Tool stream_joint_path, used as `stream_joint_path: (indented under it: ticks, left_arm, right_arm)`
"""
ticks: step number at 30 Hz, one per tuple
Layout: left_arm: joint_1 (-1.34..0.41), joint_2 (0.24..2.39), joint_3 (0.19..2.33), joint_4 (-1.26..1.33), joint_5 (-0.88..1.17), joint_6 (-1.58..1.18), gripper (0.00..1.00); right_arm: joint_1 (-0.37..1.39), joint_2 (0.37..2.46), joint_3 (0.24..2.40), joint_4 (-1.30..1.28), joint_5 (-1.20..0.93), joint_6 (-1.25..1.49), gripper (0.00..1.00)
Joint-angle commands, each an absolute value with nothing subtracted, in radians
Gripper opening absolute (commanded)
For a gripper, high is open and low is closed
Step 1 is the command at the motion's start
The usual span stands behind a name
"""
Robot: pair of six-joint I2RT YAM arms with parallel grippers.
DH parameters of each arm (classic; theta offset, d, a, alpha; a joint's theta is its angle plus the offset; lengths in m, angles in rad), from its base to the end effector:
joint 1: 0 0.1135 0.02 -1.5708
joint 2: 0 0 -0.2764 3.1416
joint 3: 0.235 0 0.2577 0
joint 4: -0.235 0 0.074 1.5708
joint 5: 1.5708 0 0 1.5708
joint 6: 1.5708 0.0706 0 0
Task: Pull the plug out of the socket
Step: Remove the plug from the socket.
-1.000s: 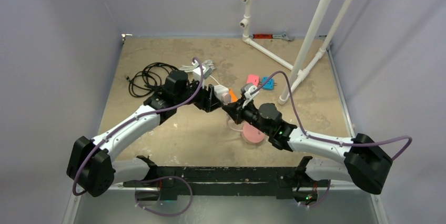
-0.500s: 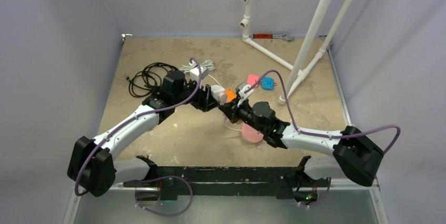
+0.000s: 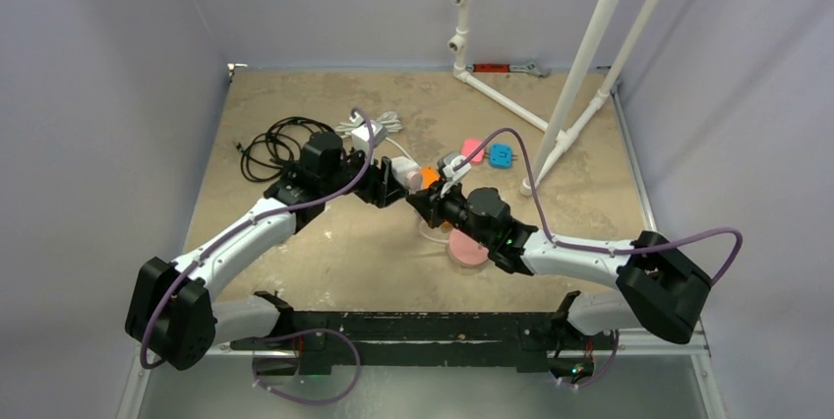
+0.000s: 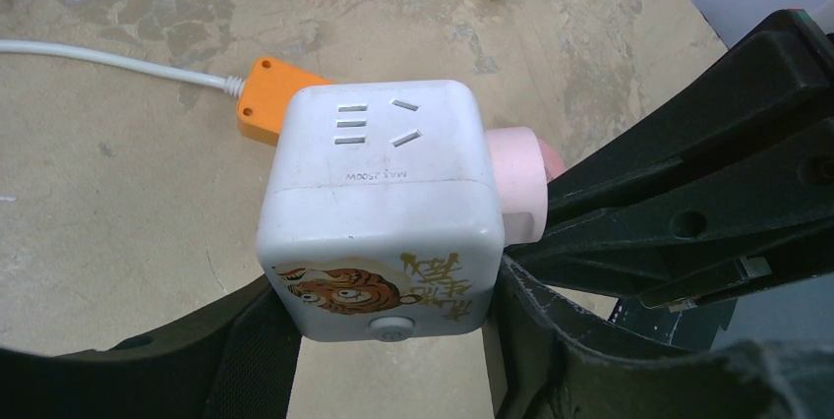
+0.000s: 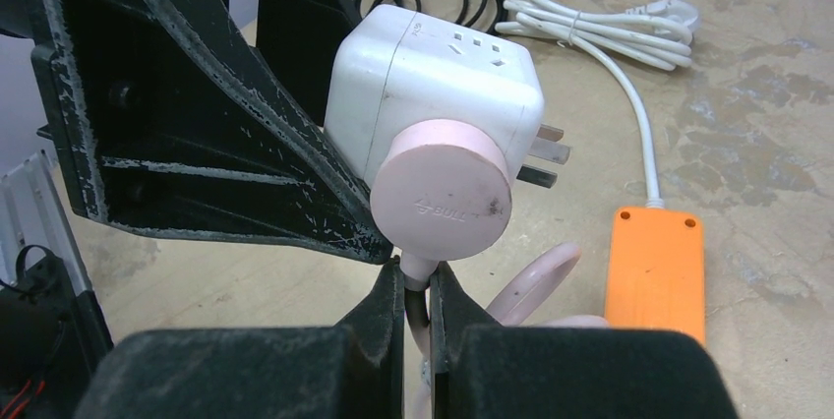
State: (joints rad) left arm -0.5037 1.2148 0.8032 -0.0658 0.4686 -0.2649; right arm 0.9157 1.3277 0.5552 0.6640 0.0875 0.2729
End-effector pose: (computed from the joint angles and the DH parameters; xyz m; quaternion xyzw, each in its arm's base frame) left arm 0.2465 -0.1723 0.2644 0.2188 0.8106 -0.3734 0.3944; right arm 0.1988 0.2487 0.2342 -0.2072 0.7148 0.3465 0.5709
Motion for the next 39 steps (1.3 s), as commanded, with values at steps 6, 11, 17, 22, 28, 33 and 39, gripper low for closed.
stream_joint_path:
  ticks: [6,11,17,22,28,33,39]
  left_arm:
    - [-0.515,1.165,0.827,-0.044,0.418,-0.226,0.00]
    - [-0.515,1.185,0.841,-0.092,0.301,-0.208,0.00]
    - [-0.514,1.194,0.845,-0.119,0.220,-0.188,0.00]
    - [-0.517,1.195,0.839,-0.117,0.204,-0.175,0.00]
    - [-0.520,1.191,0.833,-0.117,0.178,-0.170,0.00]
    - [-0.521,1.174,0.832,-0.116,0.196,-0.177,0.00]
    - [-0.520,1.115,0.809,-0.055,0.333,-0.202,0.00]
  right_arm:
    - [0.908,1.227,0.544,0.687,0.144,0.225,0.00]
    - [0.908,1.130,0.501,0.733,0.087,0.212,0.00]
    - [0.908,1.045,0.475,0.739,0.044,0.179,0.00]
    - [0.908,1.005,0.482,0.721,0.064,0.183,0.00]
    - [0.908,0.944,0.490,0.690,0.083,0.191,0.00]
    - [0.908,0.945,0.474,0.699,0.107,0.190,0.00]
    - [0.908,0.979,0.457,0.704,0.133,0.195,0.00]
